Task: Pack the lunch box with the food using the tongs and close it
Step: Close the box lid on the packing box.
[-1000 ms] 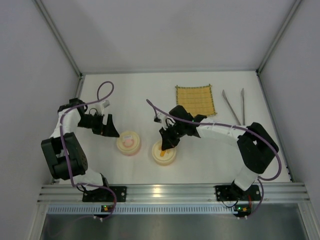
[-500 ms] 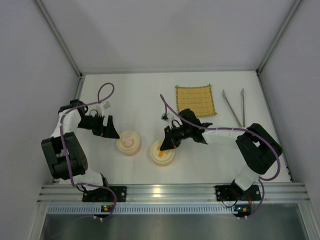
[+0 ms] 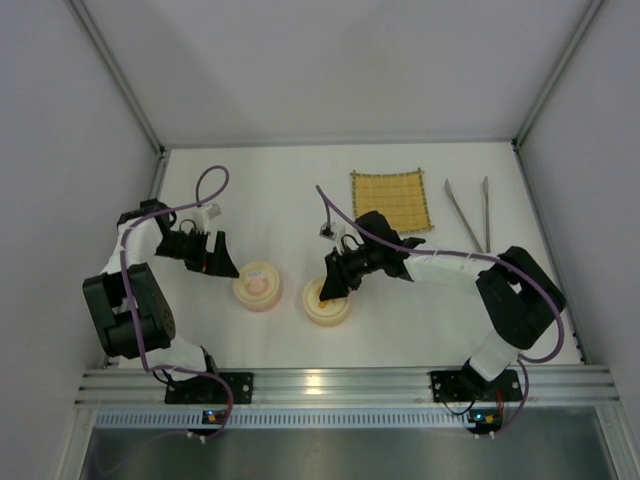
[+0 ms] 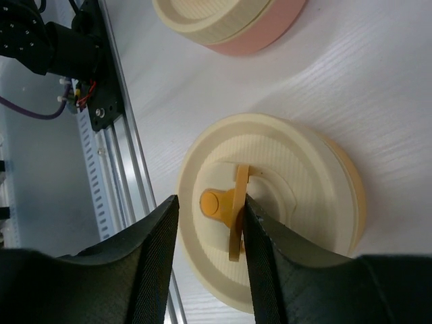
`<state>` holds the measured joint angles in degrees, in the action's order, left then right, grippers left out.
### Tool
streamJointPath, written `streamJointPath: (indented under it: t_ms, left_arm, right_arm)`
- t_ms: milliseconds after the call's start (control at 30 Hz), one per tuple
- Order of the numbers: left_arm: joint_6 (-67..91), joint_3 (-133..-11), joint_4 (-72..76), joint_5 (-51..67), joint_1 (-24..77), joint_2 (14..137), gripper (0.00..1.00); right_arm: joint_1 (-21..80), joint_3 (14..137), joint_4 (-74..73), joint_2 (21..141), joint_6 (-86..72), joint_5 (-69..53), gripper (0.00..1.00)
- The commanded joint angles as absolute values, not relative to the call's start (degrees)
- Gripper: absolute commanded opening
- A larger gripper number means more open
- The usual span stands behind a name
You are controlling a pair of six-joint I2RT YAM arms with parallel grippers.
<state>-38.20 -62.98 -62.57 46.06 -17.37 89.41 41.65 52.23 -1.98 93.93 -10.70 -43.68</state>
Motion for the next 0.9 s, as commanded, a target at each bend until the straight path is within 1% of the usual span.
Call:
streamJointPath:
  t_ms: [0, 200, 300, 367, 400, 467, 500, 533, 633, 700, 867]
  left_arm:
    - [-40.3, -62.8, -63.2, 48.4, -17.5, 88.2, 0.98]
    - [-40.7, -62.6, -63.5, 48.7, -17.5, 87.9, 0.98]
    - [-40.8, -62.7, -63.5, 48.9, -17.5, 87.7, 0.98]
    - [-40.8, -62.8, -63.6, 49.1, -17.5, 87.8, 0.98]
    - [-40.8, -62.8, -63.6, 49.1, -17.5, 87.7, 0.98]
    - [-40.8, -62.8, -63.6, 49.2, -17.5, 87.9, 0.98]
    - [-40.8, -62.8, -63.6, 49.2, -17.5, 87.9, 0.98]
    - [-41.0, -62.8, -63.6, 49.3, -17.5, 87.9, 0.98]
    - [-41.0, -63.0, -63.8, 49.2, -17.4, 87.9, 0.98]
    - [-41.0, -63.1, -63.9, 49.2, -17.5, 87.8, 0.98]
    - [-41.0, -63.0, -63.9, 49.6, -17.5, 87.8, 0.98]
  right_arm:
    - [40.7, 54.4, -9.0, 91.8, -5.5, -39.7, 0.43]
    - [40.7, 56.7, -12.6, 89.7, -2.6, -38.8, 0.44]
    - [40.7, 57.9, -14.4, 90.3, -1.3, -37.8, 0.48]
    - [40.7, 58.4, -14.9, 90.5, -1.2, -38.2, 0.54]
    - [40.7, 58.5, -14.9, 90.9, -1.6, -38.8, 0.59]
    - [40.4, 58.8, -15.0, 91.5, -2.1, -42.0, 0.65]
    - [40.3, 59.1, -15.1, 92.2, -2.5, -42.8, 0.73]
    - [40.3, 59.2, -15.3, 92.5, -2.5, -43.4, 0.75]
    - [39.7, 59.4, -15.5, 93.4, -2.5, -44.5, 0.77]
    - [38.9, 59.6, -15.4, 93.4, -2.6, -44.7, 0.77]
    - [36.6, 61.2, -15.7, 92.0, -1.3, -46.0, 0.74]
